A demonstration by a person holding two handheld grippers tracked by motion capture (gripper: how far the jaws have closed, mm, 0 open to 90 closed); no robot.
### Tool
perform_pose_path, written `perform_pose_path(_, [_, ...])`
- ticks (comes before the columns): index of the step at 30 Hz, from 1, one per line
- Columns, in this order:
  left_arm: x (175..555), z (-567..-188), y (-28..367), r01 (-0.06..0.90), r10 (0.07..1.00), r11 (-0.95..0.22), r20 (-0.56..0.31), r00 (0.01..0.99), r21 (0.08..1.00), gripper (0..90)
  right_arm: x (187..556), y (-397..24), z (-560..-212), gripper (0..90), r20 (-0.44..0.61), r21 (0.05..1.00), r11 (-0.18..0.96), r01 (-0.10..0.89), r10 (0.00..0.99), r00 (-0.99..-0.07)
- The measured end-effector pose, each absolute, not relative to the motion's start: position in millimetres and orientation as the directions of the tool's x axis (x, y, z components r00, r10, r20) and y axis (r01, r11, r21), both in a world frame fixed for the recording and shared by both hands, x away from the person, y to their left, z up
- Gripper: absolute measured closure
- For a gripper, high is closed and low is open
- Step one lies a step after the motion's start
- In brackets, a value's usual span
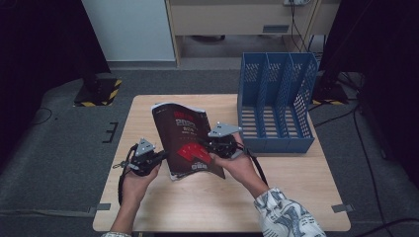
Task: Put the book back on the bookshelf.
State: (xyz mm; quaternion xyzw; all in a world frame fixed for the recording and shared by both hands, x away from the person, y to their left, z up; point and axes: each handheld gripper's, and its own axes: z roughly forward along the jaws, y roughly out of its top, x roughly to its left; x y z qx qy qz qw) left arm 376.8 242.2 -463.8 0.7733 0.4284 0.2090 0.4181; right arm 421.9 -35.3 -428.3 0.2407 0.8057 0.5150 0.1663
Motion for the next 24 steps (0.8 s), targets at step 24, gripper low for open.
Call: perform_pose_path(24, [369.2,-453.8,243.8,0.47,0.831,-0.299,-0.016,0.557,0.831,87.6,414.6,-41.3,-425.9,79.1,-0.015,0.916,0.345,0.203,0.536,-0.844])
